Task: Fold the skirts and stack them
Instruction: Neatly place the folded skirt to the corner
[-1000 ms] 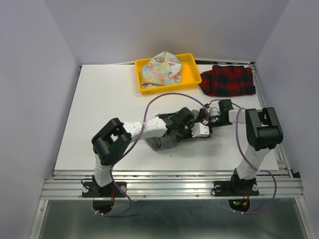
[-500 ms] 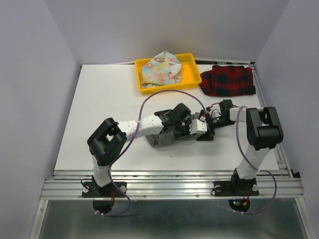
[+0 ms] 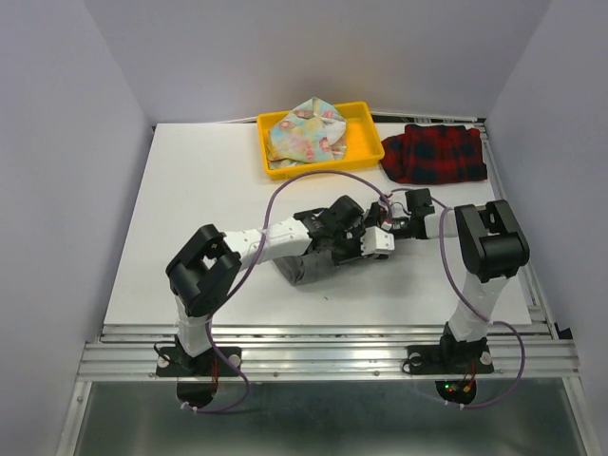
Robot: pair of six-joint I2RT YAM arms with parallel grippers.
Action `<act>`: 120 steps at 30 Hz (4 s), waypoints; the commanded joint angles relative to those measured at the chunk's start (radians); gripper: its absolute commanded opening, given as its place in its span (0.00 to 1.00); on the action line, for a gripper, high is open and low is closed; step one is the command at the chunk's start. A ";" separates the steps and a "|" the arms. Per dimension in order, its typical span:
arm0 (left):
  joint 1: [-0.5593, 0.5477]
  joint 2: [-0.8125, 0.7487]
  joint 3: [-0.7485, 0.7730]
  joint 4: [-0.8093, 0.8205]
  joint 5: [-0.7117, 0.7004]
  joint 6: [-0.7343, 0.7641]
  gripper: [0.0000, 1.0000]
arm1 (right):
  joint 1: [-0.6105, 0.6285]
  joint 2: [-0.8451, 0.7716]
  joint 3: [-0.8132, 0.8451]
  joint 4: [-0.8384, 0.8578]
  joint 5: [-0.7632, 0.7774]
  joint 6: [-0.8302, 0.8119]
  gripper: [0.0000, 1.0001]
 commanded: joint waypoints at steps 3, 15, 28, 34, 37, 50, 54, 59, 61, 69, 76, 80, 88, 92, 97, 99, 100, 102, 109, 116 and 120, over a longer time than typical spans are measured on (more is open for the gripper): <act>-0.003 -0.037 0.049 0.032 0.057 0.031 0.17 | 0.040 0.098 -0.024 0.114 0.147 0.017 0.87; 0.036 -0.174 0.061 -0.023 -0.018 -0.095 0.56 | 0.030 -0.088 0.262 -0.348 0.387 -0.466 0.02; 0.280 -0.382 0.044 -0.134 -0.032 -0.155 0.64 | -0.060 -0.165 0.519 -0.593 0.662 -1.050 0.01; 0.294 -0.378 0.047 -0.112 -0.035 -0.161 0.65 | -0.131 -0.056 0.730 -0.590 0.690 -1.211 0.01; 0.295 -0.364 0.063 -0.108 -0.037 -0.156 0.65 | -0.160 0.007 0.848 -0.589 0.668 -1.232 0.01; 0.293 -0.312 0.109 -0.126 -0.038 -0.149 0.65 | -0.301 0.262 1.249 -0.547 0.569 -1.109 0.01; 0.293 -0.292 0.127 -0.138 -0.041 -0.143 0.65 | -0.353 0.309 1.344 -0.535 0.507 -1.035 0.01; 0.293 -0.267 0.155 -0.161 -0.046 -0.136 0.66 | -0.402 0.349 1.360 -0.443 0.463 -0.891 0.01; 0.295 -0.255 0.172 -0.174 -0.049 -0.136 0.65 | -0.417 0.401 1.405 -0.443 0.458 -0.826 0.01; 0.294 -0.218 0.208 -0.204 -0.061 -0.135 0.65 | -0.499 0.541 1.470 -0.438 0.467 -0.626 0.01; 0.295 -0.189 0.241 -0.238 -0.089 -0.140 0.66 | -0.528 0.642 1.481 -0.423 0.518 -0.506 0.01; 0.318 -0.169 0.271 -0.252 -0.075 -0.179 0.66 | -0.528 0.653 1.467 -0.421 0.556 -0.485 0.01; 0.402 -0.131 0.334 -0.261 0.005 -0.236 0.69 | -0.528 0.589 1.381 -0.425 0.706 -0.481 0.01; 0.428 -0.120 0.354 -0.263 0.034 -0.245 0.69 | -0.528 0.566 1.343 -0.425 0.769 -0.442 0.01; 0.444 -0.112 0.366 -0.270 0.055 -0.256 0.69 | -0.528 0.559 1.321 -0.443 0.731 -0.432 0.13; 0.453 -0.117 0.365 -0.263 0.057 -0.268 0.70 | -0.528 0.552 1.317 -0.449 0.713 -0.442 0.49; 0.459 -0.119 0.365 -0.257 0.066 -0.279 0.71 | -0.528 0.547 1.317 -0.454 0.711 -0.445 0.78; 0.484 -0.117 0.369 -0.252 0.094 -0.302 0.72 | -0.528 0.532 1.330 -0.478 0.705 -0.469 0.90; 0.553 -0.119 0.397 -0.217 0.111 -0.383 0.73 | -0.528 0.403 1.295 -0.484 0.749 -0.537 1.00; 0.628 -0.065 0.475 -0.194 0.078 -0.471 0.73 | -0.517 0.208 1.137 -0.466 0.806 -0.613 1.00; 0.637 -0.054 0.460 -0.131 0.063 -0.482 0.72 | -0.464 0.076 0.979 -0.383 0.642 -0.658 0.89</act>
